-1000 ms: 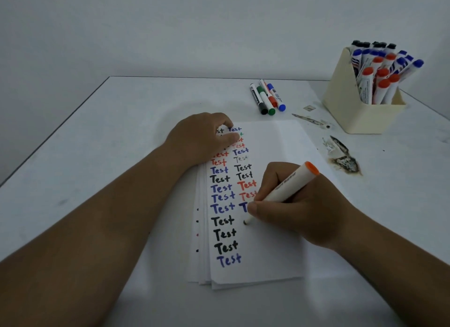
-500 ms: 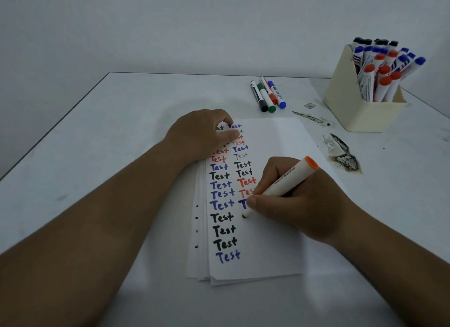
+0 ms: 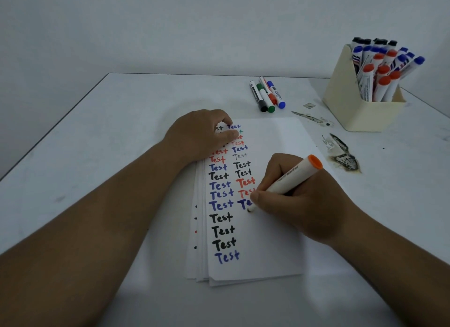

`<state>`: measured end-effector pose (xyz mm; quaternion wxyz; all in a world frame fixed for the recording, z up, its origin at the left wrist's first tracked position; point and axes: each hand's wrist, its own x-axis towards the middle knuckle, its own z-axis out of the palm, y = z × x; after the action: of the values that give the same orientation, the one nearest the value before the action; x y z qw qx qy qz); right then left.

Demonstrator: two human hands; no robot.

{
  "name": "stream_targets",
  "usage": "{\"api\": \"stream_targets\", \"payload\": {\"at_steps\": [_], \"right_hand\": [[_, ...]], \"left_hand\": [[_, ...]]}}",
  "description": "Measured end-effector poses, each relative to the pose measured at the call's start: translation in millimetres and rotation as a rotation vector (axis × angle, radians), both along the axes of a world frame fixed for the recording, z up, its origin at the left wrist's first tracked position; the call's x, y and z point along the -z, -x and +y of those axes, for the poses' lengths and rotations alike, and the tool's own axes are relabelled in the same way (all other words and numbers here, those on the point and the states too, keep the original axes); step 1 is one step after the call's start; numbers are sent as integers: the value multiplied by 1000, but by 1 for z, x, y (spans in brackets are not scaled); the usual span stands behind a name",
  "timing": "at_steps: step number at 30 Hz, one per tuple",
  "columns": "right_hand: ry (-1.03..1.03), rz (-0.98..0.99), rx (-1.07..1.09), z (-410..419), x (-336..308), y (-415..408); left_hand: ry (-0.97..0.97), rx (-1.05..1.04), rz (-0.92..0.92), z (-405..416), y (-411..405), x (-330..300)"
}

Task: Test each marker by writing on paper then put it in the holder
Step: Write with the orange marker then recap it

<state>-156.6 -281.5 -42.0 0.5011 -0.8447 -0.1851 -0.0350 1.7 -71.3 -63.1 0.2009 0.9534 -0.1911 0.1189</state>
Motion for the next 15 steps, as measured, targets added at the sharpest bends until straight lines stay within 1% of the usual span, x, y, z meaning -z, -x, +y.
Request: {"api": "stream_targets", "payload": {"at_steps": [5,9,15], "right_hand": [[-15,25,-12,-1,0,0],[-23,-3,33,-2,1,0],[-13,1,14,0,1,0]], "left_hand": [[0,-3,1,0,-1,1],[-2,-1,1,1,-2,2],[6,0,1,1,-1,1]]}}
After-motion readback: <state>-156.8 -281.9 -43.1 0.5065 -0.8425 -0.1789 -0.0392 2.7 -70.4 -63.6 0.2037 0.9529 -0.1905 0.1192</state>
